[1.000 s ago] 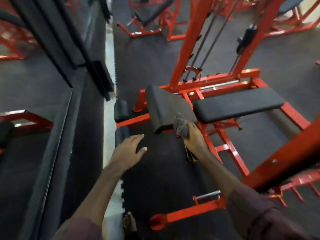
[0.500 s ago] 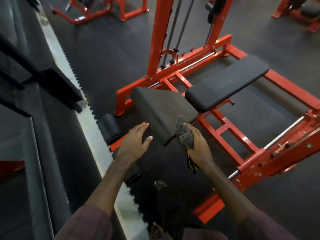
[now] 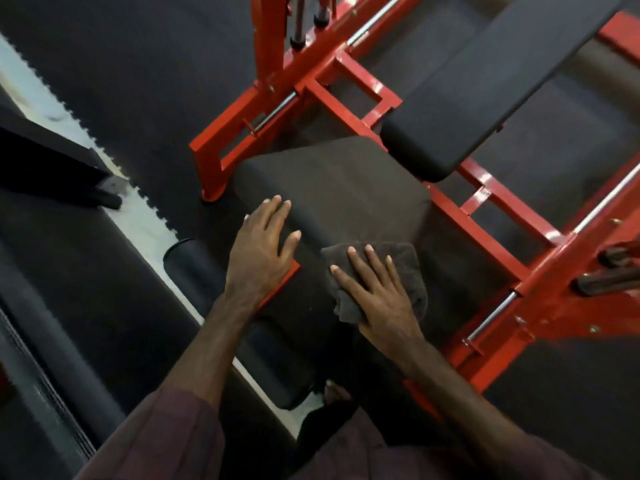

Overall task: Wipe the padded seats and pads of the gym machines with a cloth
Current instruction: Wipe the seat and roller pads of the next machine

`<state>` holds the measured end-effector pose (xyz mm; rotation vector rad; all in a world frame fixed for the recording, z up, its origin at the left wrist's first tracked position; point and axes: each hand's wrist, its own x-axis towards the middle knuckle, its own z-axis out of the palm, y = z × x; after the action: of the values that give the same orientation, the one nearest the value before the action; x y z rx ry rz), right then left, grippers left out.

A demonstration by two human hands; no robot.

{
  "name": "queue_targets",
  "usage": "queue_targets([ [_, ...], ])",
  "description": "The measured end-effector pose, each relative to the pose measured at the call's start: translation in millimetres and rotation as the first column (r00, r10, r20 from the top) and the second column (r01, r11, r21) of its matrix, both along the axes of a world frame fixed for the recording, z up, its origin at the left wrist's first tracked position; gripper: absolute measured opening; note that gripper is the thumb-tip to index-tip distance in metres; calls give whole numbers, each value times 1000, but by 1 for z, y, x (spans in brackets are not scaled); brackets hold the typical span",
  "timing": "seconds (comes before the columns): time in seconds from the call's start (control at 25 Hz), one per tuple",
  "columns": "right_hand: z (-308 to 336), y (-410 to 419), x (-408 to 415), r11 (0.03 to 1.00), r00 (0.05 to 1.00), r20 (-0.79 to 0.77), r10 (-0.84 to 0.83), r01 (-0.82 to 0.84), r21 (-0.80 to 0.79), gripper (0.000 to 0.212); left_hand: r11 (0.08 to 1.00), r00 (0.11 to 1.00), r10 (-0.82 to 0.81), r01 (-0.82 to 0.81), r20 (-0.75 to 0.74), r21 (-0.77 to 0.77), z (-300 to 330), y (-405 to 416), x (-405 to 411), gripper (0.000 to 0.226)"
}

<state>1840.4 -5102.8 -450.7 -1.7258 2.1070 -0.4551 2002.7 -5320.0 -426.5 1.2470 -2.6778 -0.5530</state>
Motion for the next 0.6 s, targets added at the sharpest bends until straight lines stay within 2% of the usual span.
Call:
queue_targets([
  [0.08, -2, -16, 7, 999, 998, -46, 40, -38, 26, 89, 999, 999, -34, 34, -16, -40, -20, -22, -9, 57],
  [0.16, -3, -30, 1, 999, 1000, -25, 18, -17, 27, 80, 996, 998, -53, 50, -38, -78, -35, -36, -15, 55],
  [0.32, -1, -15, 19, 973, 966, 123, -228, 231, -16, 70, 991, 996, -88, 84, -32, -102, -48, -46, -18, 54],
  [0.48, 0, -43, 22, 994, 993, 46, -107, 108, -21, 83, 979, 991, -120, 110, -51, -170, -56, -41, -17, 53],
  [0.52, -4, -52, 12, 993, 990, 78, -120, 121, -5, 89, 976, 990, -124, 110, -65, -189, -59, -42, -16, 52],
  [0.6, -8, -49, 3, 962, 947, 174, -272, 271, 30, 97, 973, 990, -123, 106, -71, -204, -63, -44, -16, 52],
])
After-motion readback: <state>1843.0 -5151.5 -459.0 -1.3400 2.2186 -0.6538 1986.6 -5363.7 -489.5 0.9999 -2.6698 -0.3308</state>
